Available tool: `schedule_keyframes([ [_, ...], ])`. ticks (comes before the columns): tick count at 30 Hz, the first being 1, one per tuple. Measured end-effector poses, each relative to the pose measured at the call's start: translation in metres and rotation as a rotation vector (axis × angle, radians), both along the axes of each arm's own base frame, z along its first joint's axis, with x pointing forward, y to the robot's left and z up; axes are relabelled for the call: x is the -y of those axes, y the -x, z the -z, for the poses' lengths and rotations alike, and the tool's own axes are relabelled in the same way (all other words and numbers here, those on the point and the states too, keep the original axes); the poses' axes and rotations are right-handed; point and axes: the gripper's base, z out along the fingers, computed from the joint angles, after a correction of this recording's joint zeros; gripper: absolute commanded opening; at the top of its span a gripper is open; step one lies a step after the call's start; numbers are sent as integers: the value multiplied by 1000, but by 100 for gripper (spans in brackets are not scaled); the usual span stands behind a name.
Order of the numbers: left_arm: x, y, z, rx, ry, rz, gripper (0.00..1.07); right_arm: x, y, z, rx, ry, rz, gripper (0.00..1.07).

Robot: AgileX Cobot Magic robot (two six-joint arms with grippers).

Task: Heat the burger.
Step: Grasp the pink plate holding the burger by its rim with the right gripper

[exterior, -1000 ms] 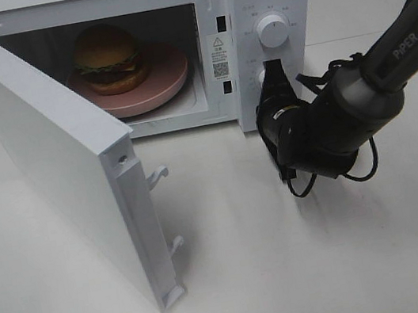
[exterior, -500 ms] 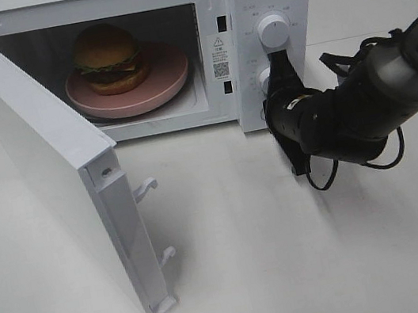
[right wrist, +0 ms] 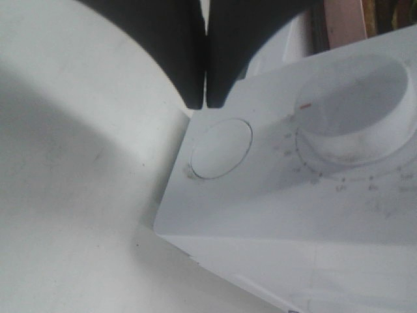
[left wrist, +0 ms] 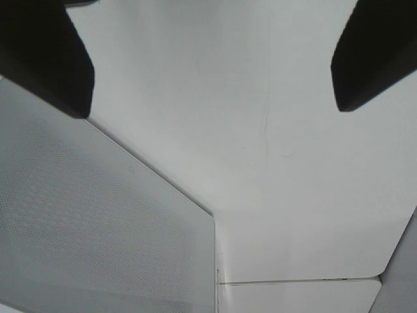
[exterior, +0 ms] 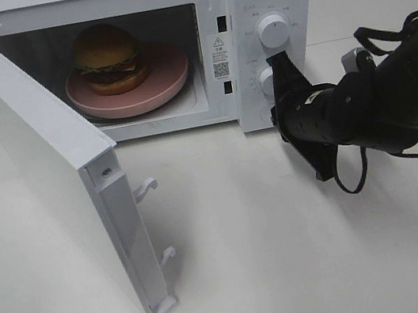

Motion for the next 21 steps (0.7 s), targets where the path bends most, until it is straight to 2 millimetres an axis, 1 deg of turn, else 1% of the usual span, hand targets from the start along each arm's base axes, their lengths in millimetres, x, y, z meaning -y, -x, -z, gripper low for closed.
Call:
schedule_keyframes([
  [1, 0, 0, 0, 0, 0, 0, 90, -1, 3, -6, -11, 38, -57, 0],
  [3, 0, 0, 0, 0, 0, 0, 90, -1, 4, -9, -11, 55, -85, 0],
  [4, 0, 0, 0, 0, 0, 0, 90, -3, 8, -16, -20, 107, -164, 0],
  [5, 0, 0, 0, 0, 0, 0, 90, -3, 8, -16, -20, 107, -164, 0],
  [6, 0, 0, 0, 0, 0, 0, 90, -5, 12, -20, -41, 154, -249, 0],
  [7, 0, 0, 0, 0, 0, 0, 90, -6, 14, -22, -45, 182, -292, 0],
  [8, 0, 0, 0, 0, 0, 0, 90, -7, 18, -26, -62, 234, -385, 0],
  [11, 0, 0, 0, 0, 0, 0, 90, -8, 20, -28, -64, 254, -421, 0],
  [12, 0, 0, 0, 0, 0, 0, 90, -10, 24, -29, -79, 306, -515, 0],
  [13, 0, 0, 0, 0, 0, 0, 90, -11, 26, -29, -90, 324, -556, 0],
  [14, 0, 0, 0, 0, 0, 0, 90, -11, 26, -29, -90, 324, -556, 0],
  [15, 0, 0, 0, 0, 0, 0, 90, -12, 30, -29, -101, 366, -643, 0],
  [16, 0, 0, 0, 0, 0, 0, 90, -12, 30, -29, -101, 366, -643, 0],
  [17, 0, 0, 0, 0, 0, 0, 90, -13, 34, -31, -111, 393, -716, 0],
  [18, 0, 0, 0, 0, 0, 0, 90, -13, 36, -33, -114, 405, -751, 0],
  [19, 0, 0, 0, 0, 0, 0, 90, -13, 36, -33, -114, 405, -751, 0],
  [21, 0, 0, 0, 0, 0, 0, 90, -10, 41, -36, -131, 446, -871, 0],
])
